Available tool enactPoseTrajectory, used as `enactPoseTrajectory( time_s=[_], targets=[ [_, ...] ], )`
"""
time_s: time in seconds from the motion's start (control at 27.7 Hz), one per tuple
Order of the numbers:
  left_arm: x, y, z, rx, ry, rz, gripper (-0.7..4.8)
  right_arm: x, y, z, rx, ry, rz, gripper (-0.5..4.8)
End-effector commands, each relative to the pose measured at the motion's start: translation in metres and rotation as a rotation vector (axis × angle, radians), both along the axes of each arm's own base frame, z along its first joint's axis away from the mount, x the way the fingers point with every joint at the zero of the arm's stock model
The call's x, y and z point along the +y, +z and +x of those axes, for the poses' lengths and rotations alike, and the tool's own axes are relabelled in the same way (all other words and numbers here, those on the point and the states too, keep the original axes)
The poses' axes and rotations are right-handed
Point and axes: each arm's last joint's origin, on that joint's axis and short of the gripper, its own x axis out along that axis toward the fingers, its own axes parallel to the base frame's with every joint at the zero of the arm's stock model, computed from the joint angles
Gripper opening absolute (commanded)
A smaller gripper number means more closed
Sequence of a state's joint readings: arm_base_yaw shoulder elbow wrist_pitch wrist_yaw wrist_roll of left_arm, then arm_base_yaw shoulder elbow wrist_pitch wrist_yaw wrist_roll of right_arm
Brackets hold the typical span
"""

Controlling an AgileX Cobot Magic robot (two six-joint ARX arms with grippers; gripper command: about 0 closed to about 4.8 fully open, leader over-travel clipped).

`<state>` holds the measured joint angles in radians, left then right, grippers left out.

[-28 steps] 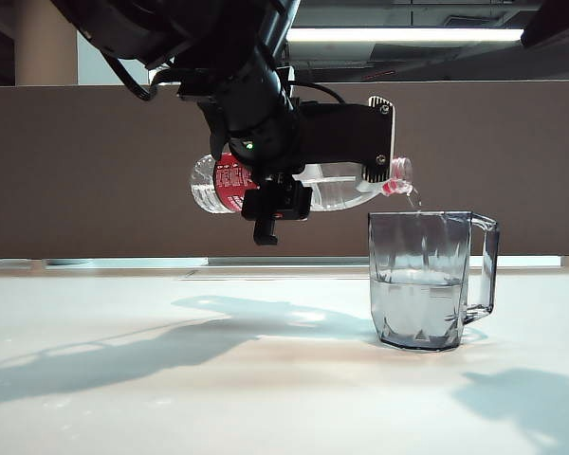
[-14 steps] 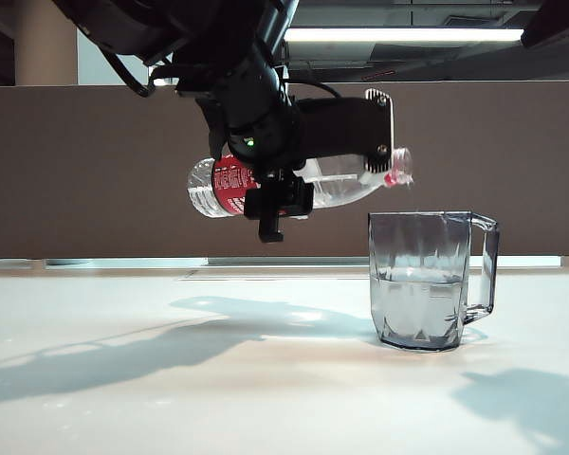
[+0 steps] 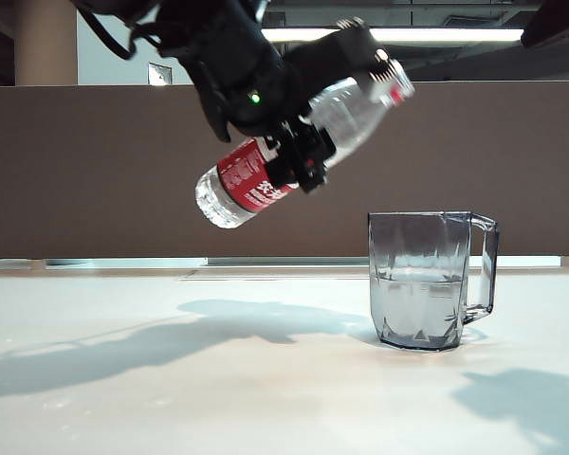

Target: Pick up the mineral water bottle with the left hand on the table and pour water into the mug until it's half full.

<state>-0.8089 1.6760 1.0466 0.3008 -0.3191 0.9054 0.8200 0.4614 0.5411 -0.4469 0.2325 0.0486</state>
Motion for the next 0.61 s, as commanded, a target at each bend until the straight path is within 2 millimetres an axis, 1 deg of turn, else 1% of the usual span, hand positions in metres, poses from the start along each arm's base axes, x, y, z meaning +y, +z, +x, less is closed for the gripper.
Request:
enactPoseTrajectory(
  time_s=[0.04, 0.25, 0.29, 0.43, 0.47, 0.54, 0.61],
  targets=[
    [0.015, 0.007, 0.003, 0.088, 0.052, -0.183, 2.41, 0.0, 0.003, 0.0, -0.015, -0.001, 0.02, -0.02],
    [0.046, 0.007, 0.006, 0.225, 0.073, -0.389, 2.41, 0.0, 0.003, 0.0, -0.015, -0.001, 0.02, -0.02],
    [0.056, 0.008, 0.006, 0.267, 0.066, -0.448, 2.41, 0.0, 0.003, 0.0, -0.015, -0.001, 0.02, -0.02],
    [0.074, 0.008, 0.008, 0.336, 0.052, -0.538, 2.41, 0.0, 0.003, 0.0, -0.015, -0.001, 0.02, -0.02],
    [0.081, 0.007, 0.009, 0.365, 0.052, -0.569, 2.41, 0.0, 0.003, 0.0, -0.015, -0.001, 0.02, -0.02],
    [0.089, 0.001, 0.009, 0.394, 0.059, -0.591, 2.41, 0.0, 0.003, 0.0, -0.015, -0.001, 0.02, -0.02],
    [0.092, -0.004, 0.008, 0.406, 0.068, -0.606, 2.41, 0.0, 0.003, 0.0, -0.015, -0.001, 0.02, -0.02]
  ],
)
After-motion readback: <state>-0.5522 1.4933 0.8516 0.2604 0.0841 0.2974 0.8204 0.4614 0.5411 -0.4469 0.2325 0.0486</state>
